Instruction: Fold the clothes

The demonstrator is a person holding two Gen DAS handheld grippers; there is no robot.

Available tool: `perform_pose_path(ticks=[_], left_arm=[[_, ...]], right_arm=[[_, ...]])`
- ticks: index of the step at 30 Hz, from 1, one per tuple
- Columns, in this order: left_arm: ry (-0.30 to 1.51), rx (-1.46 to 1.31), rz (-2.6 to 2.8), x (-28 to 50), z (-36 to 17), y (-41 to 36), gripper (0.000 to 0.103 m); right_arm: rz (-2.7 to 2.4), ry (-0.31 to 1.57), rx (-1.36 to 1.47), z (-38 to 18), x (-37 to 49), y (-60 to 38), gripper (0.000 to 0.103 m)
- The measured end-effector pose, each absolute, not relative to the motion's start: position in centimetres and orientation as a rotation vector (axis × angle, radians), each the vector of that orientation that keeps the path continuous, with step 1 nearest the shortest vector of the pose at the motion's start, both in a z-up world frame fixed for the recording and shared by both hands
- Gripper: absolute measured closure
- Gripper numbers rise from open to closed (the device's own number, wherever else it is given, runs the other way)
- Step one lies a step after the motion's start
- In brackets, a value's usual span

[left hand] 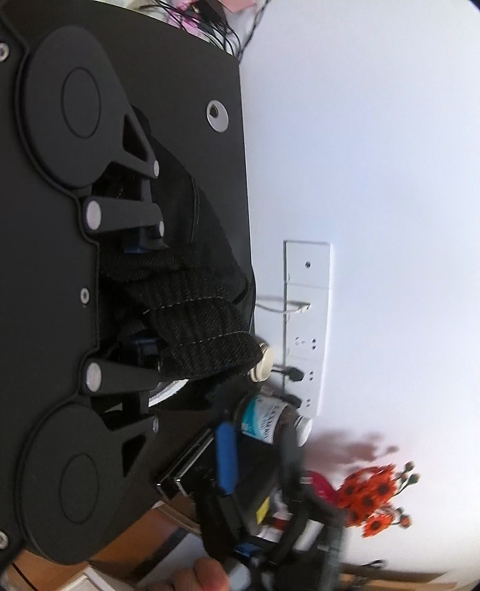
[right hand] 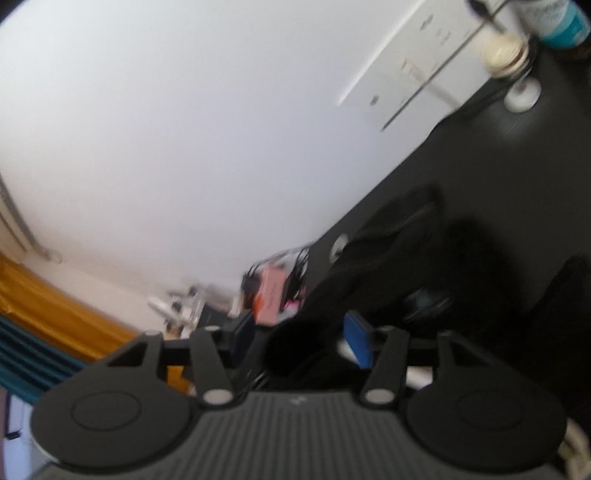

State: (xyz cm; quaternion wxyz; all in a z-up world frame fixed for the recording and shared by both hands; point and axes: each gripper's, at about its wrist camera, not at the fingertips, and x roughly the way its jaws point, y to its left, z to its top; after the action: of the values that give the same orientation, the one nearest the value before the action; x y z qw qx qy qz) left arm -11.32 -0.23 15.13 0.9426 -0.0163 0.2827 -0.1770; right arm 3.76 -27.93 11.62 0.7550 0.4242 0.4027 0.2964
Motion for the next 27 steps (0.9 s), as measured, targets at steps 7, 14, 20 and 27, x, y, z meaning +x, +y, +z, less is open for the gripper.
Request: perform_pose_path(ticks=[7,14,20,27], left_arm=[[0.588,-0.043,-0.309,-11.6,15.4,1.4,0.066],[0.598,-0.053,-0.262,-12.8,15.5,4.1,0.066],[0.597,-0.054,-0.231,-13.3,15.5,5.0,0.067],[0.612,-0.093,-0.220,-13.1,15.0,5.9,0.065]], right_arm=[[0.422,0.966,0.962,6.2,5.9,-29.4,0.043],[0.511,1.066,1.158,2.1,6.3,-27.3,0.037],[0.544,1.098,1.242,0.8,6.8,-25.7,0.031],[0.623,1.056,1.232,2.5,7.0,-24.7,0.032]])
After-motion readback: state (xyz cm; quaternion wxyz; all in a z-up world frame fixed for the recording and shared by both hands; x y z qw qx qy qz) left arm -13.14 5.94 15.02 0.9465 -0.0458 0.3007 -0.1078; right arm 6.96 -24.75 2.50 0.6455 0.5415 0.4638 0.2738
